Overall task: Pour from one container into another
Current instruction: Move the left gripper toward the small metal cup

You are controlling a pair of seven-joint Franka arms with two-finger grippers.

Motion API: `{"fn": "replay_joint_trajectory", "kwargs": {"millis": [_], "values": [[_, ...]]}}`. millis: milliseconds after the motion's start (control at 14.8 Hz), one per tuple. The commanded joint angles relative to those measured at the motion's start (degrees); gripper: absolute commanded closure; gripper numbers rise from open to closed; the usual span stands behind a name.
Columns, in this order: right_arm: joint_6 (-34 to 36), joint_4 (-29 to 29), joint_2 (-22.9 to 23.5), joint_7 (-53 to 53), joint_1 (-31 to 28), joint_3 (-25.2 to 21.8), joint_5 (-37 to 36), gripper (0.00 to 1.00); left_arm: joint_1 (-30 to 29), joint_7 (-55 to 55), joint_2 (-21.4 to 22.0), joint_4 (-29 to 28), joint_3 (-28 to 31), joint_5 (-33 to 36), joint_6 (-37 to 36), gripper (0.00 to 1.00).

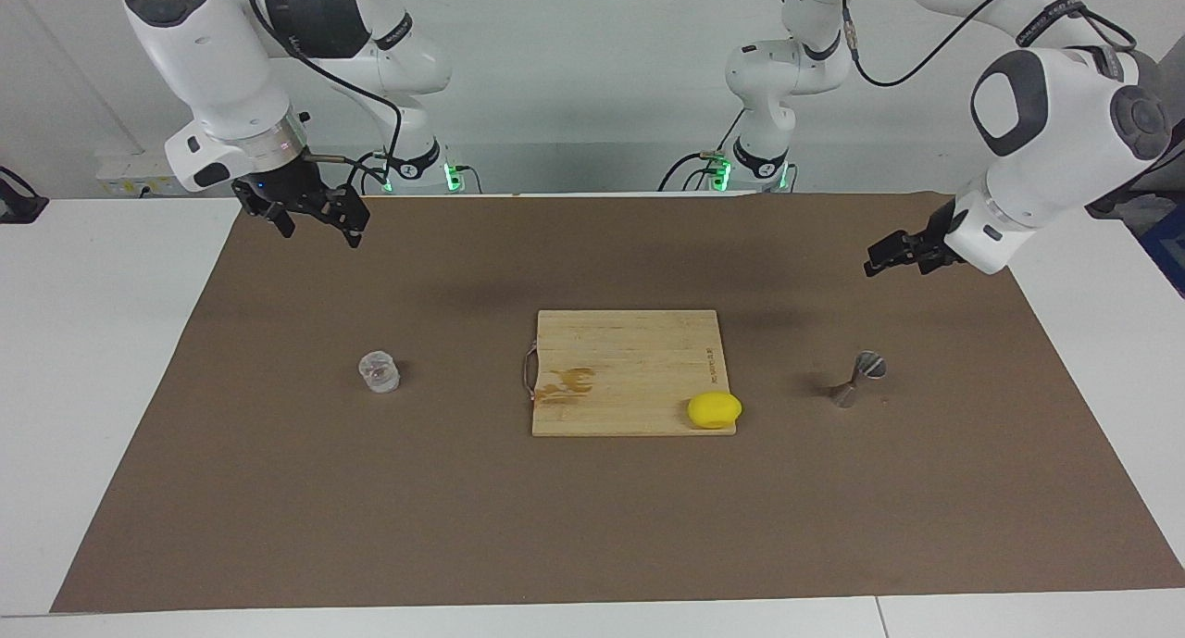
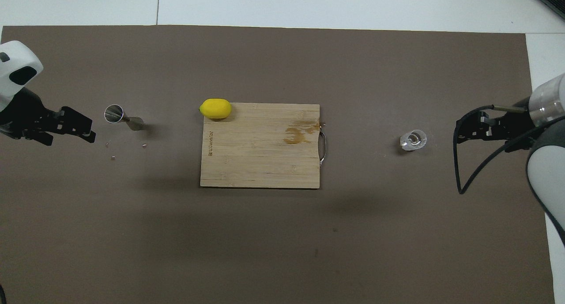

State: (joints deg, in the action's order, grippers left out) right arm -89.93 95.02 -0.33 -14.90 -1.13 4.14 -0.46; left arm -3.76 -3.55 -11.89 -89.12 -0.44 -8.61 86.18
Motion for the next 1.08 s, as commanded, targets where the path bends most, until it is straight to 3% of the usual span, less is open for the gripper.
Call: {"fn": "replay_joint_trajectory", "kwargs": {"millis": [0,475,746,1017], "values": [[-0.4,1.6,-1.4,1.1,-0.7,0.4,-0.2,0.0,-2.4,-9.8,0.7,-1.8,-0.2,-5.2,4.1,0.0],[-0.4,1.6,-1.3,1.1,-0.7,0.3,-0.2,0.0,-10.1,-42.1,0.5,-11.3,-0.3,-25.6,16.0,0.0],[-0.4,1.5,-1.3,1.1,-0.7,0.3,-0.2,0.0,-11.0,-51.5,0.4,-17.9,-0.3,-33.9,22.9,0.0],[-0.4,1.6,-1.4,1.1,-0.7,0.3,-0.2,0.0,-11.5,-58.3,-2.4,-19.0,-0.3,-38.8,23.9,0.0]]}}
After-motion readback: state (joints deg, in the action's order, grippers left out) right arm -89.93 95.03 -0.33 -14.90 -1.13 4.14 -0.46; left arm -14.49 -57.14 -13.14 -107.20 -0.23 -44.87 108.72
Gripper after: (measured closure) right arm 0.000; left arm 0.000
